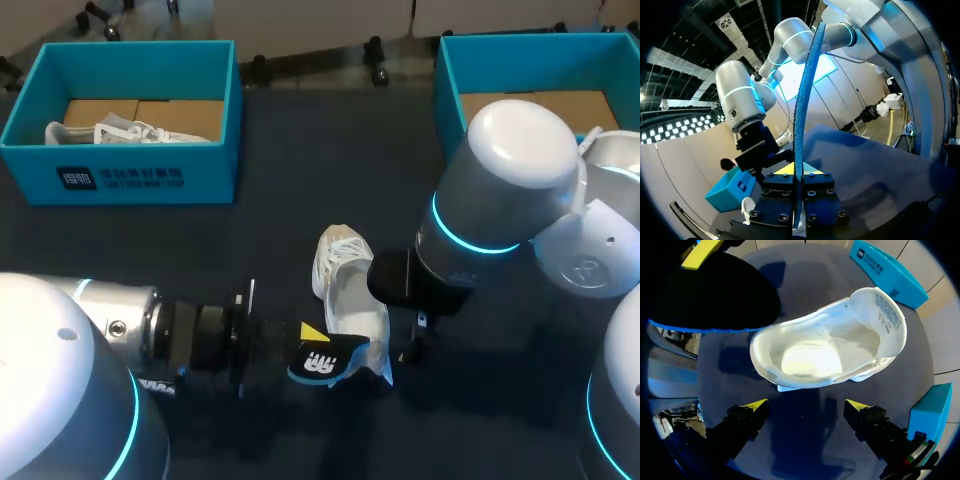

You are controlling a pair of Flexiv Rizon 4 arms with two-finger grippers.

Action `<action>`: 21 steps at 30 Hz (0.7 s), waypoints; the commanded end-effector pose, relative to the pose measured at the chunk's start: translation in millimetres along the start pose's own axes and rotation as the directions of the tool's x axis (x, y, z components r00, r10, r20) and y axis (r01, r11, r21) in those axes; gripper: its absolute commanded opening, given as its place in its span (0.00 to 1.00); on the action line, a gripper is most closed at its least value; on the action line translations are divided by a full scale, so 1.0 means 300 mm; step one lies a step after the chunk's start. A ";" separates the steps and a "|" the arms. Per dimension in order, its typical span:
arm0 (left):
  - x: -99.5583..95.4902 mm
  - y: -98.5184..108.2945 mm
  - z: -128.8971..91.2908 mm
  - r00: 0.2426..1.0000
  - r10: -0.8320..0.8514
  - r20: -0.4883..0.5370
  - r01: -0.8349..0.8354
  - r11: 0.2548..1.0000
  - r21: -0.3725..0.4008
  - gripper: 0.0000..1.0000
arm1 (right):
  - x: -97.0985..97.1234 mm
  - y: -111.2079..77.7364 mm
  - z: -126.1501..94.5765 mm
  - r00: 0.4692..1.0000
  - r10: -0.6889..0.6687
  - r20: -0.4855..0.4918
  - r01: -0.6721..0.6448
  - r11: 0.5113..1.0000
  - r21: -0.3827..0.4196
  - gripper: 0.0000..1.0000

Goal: Take the shoe out of the shoebox, open the shoe tongue, remove and reinsert the insole, then place the shoe into the shoebox

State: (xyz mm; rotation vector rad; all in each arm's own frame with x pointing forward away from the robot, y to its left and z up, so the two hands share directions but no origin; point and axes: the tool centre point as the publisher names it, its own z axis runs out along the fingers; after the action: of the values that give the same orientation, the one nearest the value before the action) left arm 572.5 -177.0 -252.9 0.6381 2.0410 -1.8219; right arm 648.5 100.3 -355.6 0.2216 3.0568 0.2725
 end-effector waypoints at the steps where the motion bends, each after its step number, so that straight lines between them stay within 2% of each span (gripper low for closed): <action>1: -0.008 0.025 0.024 1.000 -0.004 0.010 0.004 1.000 -0.010 0.00 | 0.001 -0.001 0.004 1.000 0.000 -0.001 0.000 1.000 -0.001 1.00; 21: -0.056 0.145 0.045 0.999 -0.028 0.030 0.030 0.997 -0.078 0.00 | 0.001 -0.001 0.004 1.000 0.000 -0.001 0.000 1.000 -0.001 1.00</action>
State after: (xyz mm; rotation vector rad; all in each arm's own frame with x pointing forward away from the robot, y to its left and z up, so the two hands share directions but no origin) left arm 606.0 -184.4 -279.6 0.5589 2.0996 -1.7477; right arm 648.5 100.4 -355.6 0.2216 3.0568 0.2726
